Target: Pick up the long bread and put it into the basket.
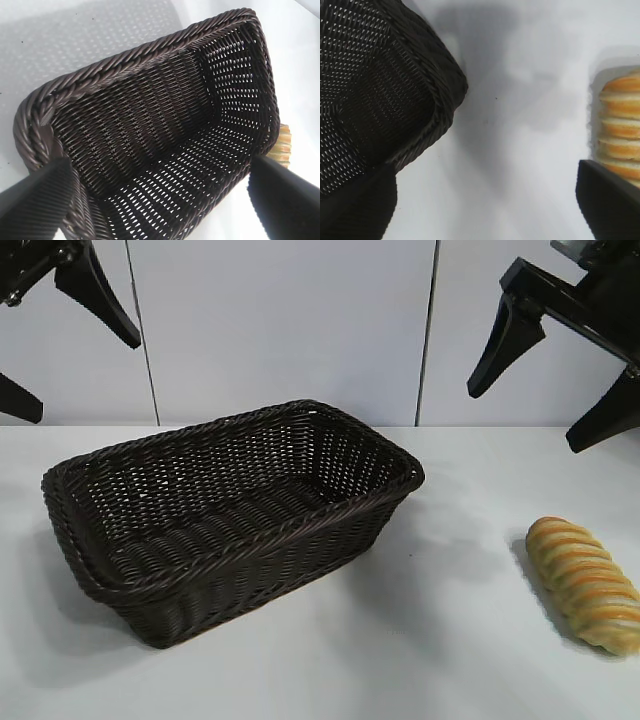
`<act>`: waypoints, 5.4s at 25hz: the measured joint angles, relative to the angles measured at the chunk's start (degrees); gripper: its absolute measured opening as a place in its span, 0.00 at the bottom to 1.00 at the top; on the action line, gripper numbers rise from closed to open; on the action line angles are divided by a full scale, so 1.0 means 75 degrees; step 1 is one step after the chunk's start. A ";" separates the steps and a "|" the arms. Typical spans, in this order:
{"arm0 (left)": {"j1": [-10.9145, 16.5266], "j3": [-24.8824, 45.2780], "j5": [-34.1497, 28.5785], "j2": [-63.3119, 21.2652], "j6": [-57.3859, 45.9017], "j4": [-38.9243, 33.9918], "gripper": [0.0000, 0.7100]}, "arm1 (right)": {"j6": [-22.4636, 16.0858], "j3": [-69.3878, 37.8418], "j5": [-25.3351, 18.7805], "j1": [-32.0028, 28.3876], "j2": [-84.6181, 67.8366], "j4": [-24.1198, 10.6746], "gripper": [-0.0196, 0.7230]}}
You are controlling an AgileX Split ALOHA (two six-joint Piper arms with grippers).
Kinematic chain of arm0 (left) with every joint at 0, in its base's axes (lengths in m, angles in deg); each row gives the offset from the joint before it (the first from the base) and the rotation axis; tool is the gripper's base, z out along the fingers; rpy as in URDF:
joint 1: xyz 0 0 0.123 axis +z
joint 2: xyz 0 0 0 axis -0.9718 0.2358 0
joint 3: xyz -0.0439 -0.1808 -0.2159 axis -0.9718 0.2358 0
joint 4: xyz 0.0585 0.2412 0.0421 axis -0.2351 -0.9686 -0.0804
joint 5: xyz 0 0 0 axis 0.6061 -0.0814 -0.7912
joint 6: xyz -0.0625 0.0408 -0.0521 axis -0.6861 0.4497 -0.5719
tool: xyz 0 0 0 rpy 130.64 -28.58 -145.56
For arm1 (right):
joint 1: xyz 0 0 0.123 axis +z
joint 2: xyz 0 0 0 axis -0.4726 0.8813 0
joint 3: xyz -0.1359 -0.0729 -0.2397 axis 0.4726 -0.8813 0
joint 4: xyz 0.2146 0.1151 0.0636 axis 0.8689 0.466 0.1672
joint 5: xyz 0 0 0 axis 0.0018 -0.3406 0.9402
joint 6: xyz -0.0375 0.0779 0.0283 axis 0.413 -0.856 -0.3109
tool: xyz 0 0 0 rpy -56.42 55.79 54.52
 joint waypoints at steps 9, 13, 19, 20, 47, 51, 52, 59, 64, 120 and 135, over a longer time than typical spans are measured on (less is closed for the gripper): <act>0.0000 0.0000 0.0000 0.0000 0.0000 0.0000 0.97 | 0.0000 0.0000 -0.0007 0.0000 0.0000 0.0000 0.96; 0.0000 0.0000 0.0000 0.0000 0.0000 0.0000 0.97 | 0.0000 0.0000 -0.0007 0.0000 0.0000 0.0000 0.96; 0.0000 0.0000 0.0110 0.0000 0.0000 0.0000 0.97 | 0.0000 0.0000 -0.0007 0.0000 0.0000 0.0000 0.96; 0.0000 0.0000 0.0100 0.0000 0.0000 0.0000 0.97 | 0.0000 0.0000 -0.0007 0.0000 0.0000 0.0000 0.96; -0.0333 0.2022 0.1478 0.0611 -0.0461 -0.0653 0.97 | 0.0000 0.0000 -0.0043 0.0000 0.0000 0.0000 0.96; -0.0781 0.2022 0.1865 0.1257 -0.0478 -0.0537 0.97 | 0.0000 0.0000 -0.0043 0.0000 0.0000 0.0000 0.96; -0.0821 0.2022 0.1942 0.1356 -0.0496 -0.0528 0.96 | 0.0000 0.0000 -0.0043 0.0000 0.0000 0.0000 0.96; -0.0823 0.2022 0.2421 0.1617 -0.0525 -0.0500 0.49 | 0.0000 0.0000 -0.0043 0.0000 0.0000 0.0000 0.96; -0.0849 0.2014 0.2610 0.1617 -0.0662 -0.0308 0.14 | 0.0000 0.0000 -0.0027 0.0000 0.0000 0.0000 0.96; -0.0713 -0.3051 -0.1722 0.2831 0.0154 -0.2243 0.98 | 0.0000 0.0000 -0.0015 0.0000 0.0000 0.0055 0.96; 0.0013 -0.3051 -0.2307 0.2077 -0.0166 -0.3345 0.98 | 0.0000 0.0000 -0.0022 0.0000 0.0000 0.0055 0.96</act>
